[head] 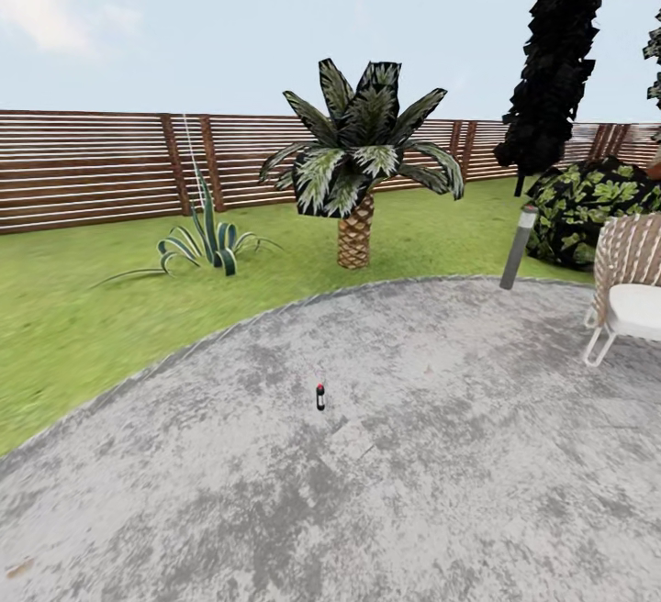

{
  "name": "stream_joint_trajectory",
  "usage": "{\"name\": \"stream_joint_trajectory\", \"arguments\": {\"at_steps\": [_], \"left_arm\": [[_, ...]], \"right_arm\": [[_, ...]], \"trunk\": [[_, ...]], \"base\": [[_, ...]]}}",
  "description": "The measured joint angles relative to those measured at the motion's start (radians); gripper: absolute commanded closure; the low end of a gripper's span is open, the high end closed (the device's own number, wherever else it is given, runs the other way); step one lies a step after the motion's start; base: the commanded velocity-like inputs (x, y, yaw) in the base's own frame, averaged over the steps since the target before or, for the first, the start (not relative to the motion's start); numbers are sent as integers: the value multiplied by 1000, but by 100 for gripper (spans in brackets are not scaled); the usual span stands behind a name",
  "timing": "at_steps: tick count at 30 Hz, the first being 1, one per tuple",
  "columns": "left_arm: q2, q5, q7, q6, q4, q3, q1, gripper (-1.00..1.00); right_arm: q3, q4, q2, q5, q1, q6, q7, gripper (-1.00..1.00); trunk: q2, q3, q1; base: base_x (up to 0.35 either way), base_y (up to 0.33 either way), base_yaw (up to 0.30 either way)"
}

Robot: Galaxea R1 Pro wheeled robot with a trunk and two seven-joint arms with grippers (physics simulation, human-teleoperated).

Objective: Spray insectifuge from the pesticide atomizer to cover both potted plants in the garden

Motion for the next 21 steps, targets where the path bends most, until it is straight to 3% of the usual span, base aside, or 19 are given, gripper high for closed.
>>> {"name": "stream_joint_trajectory", "arguments": {"at_steps": [9, 21], "left_arm": [[0, 0, 0, 0, 1, 0, 0, -100], [0, 0, 0, 0, 2, -1, 0, -100]], "right_arm": [[-1, 1, 0, 0, 0, 2, 0, -100], [-2, 1, 0, 0, 0, 3, 0, -100]], "trunk": [[0, 0, 0], [0, 6, 0]], "base": [[283, 235, -22], [232, 267, -223]]}}
